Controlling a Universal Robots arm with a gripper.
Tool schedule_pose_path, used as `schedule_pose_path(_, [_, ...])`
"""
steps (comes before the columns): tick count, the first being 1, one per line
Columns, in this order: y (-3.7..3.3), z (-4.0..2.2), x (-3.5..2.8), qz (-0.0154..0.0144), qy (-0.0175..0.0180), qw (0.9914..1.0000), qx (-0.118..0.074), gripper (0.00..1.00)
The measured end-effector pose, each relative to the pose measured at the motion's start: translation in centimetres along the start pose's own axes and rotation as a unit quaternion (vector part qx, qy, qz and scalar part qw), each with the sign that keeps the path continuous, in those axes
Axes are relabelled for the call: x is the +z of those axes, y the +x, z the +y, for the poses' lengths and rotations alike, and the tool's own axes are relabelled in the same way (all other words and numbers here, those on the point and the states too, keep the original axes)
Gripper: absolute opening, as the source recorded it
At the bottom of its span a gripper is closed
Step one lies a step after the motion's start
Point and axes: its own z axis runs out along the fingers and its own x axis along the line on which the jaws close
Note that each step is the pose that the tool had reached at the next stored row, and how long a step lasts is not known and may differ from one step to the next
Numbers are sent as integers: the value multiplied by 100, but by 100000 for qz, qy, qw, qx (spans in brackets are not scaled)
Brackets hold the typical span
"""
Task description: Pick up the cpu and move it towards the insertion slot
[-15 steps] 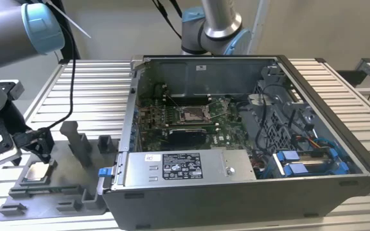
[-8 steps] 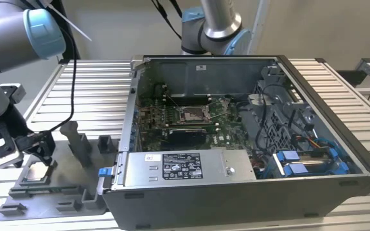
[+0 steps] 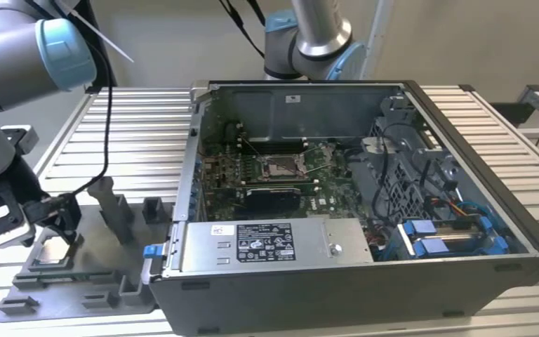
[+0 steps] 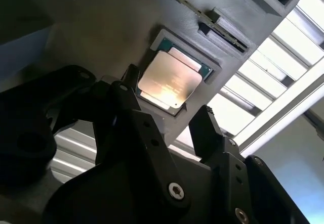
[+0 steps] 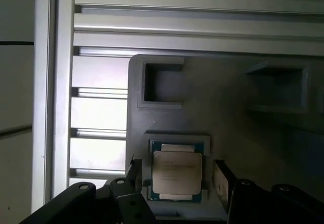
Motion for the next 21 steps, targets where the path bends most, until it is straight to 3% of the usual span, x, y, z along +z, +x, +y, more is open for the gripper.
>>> schedule_pose_path(21, [7,-61,151,-2,-1,100000,-21,100])
